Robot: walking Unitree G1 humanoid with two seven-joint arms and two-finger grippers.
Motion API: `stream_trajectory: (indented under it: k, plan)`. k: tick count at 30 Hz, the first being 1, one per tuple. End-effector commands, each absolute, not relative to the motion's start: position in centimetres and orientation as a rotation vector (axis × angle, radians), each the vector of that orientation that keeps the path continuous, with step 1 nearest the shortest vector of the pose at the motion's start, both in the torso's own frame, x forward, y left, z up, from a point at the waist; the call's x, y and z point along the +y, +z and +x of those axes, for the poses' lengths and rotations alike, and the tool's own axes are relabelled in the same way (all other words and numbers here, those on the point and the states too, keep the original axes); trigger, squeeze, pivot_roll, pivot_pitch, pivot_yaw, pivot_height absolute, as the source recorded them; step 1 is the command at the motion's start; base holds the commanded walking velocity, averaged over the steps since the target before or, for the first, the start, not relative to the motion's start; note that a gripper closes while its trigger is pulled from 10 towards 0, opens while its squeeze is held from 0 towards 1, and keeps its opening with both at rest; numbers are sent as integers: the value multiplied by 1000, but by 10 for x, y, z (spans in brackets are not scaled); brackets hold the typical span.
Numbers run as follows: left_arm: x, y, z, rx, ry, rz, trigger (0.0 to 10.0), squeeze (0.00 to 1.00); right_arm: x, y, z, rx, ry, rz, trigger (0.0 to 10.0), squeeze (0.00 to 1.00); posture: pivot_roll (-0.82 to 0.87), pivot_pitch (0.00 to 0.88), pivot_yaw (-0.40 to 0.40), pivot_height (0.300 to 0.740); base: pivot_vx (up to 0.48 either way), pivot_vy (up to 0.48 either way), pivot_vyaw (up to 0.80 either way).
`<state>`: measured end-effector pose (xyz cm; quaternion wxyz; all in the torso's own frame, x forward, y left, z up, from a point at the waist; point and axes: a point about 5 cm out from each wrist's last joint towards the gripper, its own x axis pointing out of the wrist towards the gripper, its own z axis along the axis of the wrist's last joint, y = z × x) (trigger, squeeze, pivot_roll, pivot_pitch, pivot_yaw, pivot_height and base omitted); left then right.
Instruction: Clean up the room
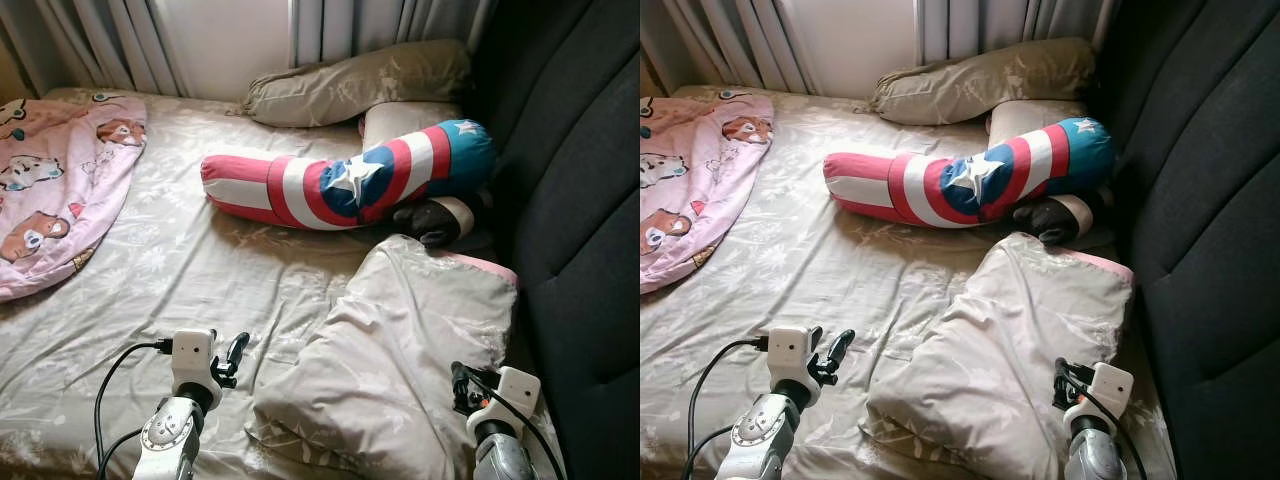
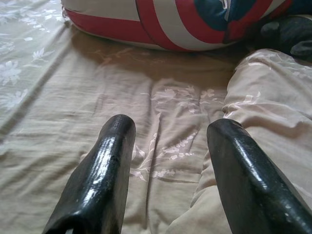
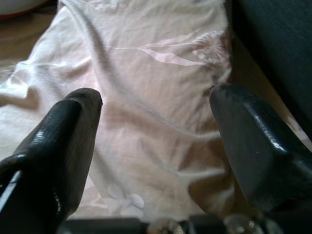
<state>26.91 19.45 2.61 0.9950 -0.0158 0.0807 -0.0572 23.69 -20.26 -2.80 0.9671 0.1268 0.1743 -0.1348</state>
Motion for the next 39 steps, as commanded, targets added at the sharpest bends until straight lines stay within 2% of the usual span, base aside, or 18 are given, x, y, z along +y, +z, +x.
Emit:
stream_trajectory:
  k: [1, 5, 6, 9, 10, 15, 24, 25, 26, 27, 39]
  plan:
    - [191, 26, 269, 171, -123, -33, 10000, 0, -206, -33, 233, 400, -289, 248, 10000, 0, 65, 63, -70, 740, 0, 0, 0]
    - [191, 26, 270, 169, -124, -31, 10000, 0, -206, -37, 231, 437, -301, 249, 10000, 0, 65, 65, -69, 740, 0, 0, 0]
    - [191, 26, 270, 169, -124, -31, 10000, 0, -206, -38, 230, 455, -293, 237, 10000, 220, 65, 65, -69, 740, 0, 0, 0]
    - [192, 26, 270, 170, -123, -31, 10000, 0, -207, -39, 230, 467, -286, 227, 10000, 220, 70, 65, -68, 740, 0, 0, 0]
    - [194, 25, 269, 173, -122, -28, 10000, 0, -209, -42, 228, 505, -294, 239, 10000, 1000, 76, 66, -64, 740, 0, 0, 0]
    - [195, 27, 268, 170, -126, -23, 10000, 0, -216, -52, 220, 623, -330, 214, 10000, 1000, 95, 75, -54, 740, 0, 0, 0]
    - [204, 32, 266, 162, -131, 2, 10000, 0, -223, -55, 218, 673, -382, 238, 10000, 1000, 117, 99, -16, 740, 0, 0, 0]
    - [204, 35, 268, 157, -137, 7, 10000, 0, -223, -56, 218, 681, -393, 252, 10000, 804, 126, 107, -7, 740, 0, 0, 0]
    - [204, 36, 268, 155, -139, 10, 10000, 0, -222, -56, 217, 681, -394, 257, 10000, 804, 129, 110, -3, 740, 0, 0, 0]
    - [205, 37, 268, 152, -142, 12, 10000, 0, -221, -56, 217, 679, -393, 266, 10000, 0, 135, 116, 7, 740, 0, 0, 0]
    - [205, 47, 269, 143, -172, 22, 10000, 0, -227, -59, 211, 704, -472, 277, 10000, 0, 148, 170, 64, 740, 0, 0, 0]
